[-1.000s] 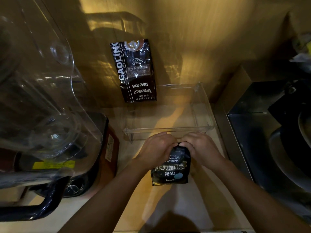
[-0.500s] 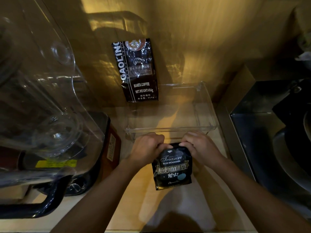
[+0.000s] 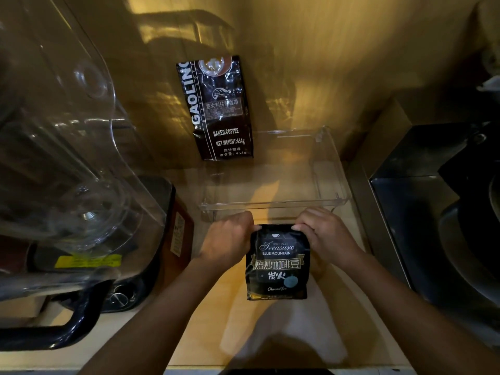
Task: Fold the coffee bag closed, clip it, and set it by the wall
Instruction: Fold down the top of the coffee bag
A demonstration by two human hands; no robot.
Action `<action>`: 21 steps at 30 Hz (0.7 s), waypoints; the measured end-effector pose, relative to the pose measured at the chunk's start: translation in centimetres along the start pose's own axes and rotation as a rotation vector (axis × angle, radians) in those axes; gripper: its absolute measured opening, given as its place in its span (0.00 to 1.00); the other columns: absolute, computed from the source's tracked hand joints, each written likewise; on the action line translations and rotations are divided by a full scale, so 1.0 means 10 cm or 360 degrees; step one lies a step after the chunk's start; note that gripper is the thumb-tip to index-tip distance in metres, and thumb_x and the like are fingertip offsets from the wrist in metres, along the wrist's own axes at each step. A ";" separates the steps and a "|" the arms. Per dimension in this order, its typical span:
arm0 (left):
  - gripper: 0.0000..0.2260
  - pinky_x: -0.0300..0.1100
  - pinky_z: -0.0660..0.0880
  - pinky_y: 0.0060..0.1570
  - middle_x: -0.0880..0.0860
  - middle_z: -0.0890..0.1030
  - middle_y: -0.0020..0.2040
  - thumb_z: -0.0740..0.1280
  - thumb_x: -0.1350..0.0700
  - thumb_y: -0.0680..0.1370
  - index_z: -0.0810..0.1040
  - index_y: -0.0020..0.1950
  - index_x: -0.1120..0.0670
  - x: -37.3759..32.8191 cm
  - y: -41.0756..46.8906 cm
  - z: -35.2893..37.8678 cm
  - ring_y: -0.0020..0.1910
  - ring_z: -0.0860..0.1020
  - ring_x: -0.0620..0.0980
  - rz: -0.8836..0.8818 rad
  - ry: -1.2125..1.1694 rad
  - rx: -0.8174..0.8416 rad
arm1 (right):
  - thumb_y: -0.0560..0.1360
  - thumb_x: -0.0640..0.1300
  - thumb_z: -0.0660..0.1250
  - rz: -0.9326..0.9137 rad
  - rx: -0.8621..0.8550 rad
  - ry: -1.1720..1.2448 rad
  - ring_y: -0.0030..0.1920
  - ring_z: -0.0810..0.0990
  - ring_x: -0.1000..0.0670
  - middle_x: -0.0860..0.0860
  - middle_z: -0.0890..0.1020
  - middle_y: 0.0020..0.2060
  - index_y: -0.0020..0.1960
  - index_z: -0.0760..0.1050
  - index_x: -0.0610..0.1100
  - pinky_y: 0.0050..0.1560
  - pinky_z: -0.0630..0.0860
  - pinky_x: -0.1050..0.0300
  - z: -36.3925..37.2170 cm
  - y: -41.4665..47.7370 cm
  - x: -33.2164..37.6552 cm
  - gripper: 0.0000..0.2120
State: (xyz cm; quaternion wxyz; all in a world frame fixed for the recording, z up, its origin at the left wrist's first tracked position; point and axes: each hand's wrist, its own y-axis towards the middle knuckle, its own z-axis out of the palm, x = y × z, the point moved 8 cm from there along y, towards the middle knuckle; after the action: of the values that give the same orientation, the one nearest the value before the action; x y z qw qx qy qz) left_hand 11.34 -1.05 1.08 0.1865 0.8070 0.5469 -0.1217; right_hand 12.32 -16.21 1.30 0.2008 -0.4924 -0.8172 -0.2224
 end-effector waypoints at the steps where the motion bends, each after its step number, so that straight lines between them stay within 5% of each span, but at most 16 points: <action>1: 0.12 0.43 0.67 0.27 0.58 0.80 0.33 0.62 0.52 0.77 0.71 0.38 0.59 -0.05 -0.01 -0.03 0.31 0.77 0.58 0.0049 0.0055 -0.0024 | 0.72 0.39 0.61 -0.0007 -0.0005 -0.0007 0.36 0.75 0.45 0.43 0.78 0.32 0.35 0.73 0.38 0.40 0.67 0.55 -0.01 0.00 0.00 0.08; 6: 0.18 0.36 0.63 0.23 0.53 0.78 0.26 0.56 0.47 0.75 0.71 0.31 0.55 -0.14 0.02 -0.18 0.24 0.75 0.53 0.0095 0.0316 -0.0141 | 0.73 0.38 0.61 -0.0028 0.0016 0.0009 0.37 0.76 0.44 0.43 0.79 0.34 0.37 0.74 0.38 0.41 0.69 0.55 0.00 0.04 -0.01 0.07; 9: 0.17 0.42 0.70 0.33 0.53 0.80 0.31 0.58 0.46 0.76 0.75 0.34 0.54 -0.16 0.09 -0.20 0.32 0.76 0.54 0.0221 0.0381 -0.0057 | 0.74 0.40 0.59 -0.0013 0.0039 0.0031 0.37 0.76 0.43 0.42 0.79 0.34 0.37 0.74 0.37 0.41 0.69 0.53 0.00 0.05 -0.03 0.10; 15: 0.06 0.47 0.68 0.47 0.56 0.80 0.48 0.62 0.57 0.77 0.74 0.52 0.56 -0.35 0.16 0.03 0.50 0.75 0.54 0.0242 -0.0072 0.0265 | 0.72 0.40 0.62 -0.0102 0.0047 0.0073 0.37 0.78 0.45 0.43 0.81 0.34 0.39 0.78 0.38 0.44 0.71 0.53 -0.04 0.07 0.07 0.08; 21: 0.01 0.43 0.66 0.37 0.56 0.80 0.42 0.64 0.62 0.74 0.74 0.45 0.58 -0.42 0.11 0.01 0.44 0.75 0.53 0.0193 -0.0108 0.0061 | 0.70 0.42 0.65 -0.0156 -0.0078 -0.0045 0.43 0.74 0.48 0.46 0.81 0.37 0.39 0.78 0.40 0.46 0.68 0.53 -0.05 0.06 0.19 0.06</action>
State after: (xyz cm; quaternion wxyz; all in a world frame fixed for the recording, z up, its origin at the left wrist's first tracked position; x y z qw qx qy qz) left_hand 10.78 -5.00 2.87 0.1966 0.8375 0.4879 -0.1481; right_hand 12.08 -14.83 2.82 0.1659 -0.4597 -0.8374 -0.2450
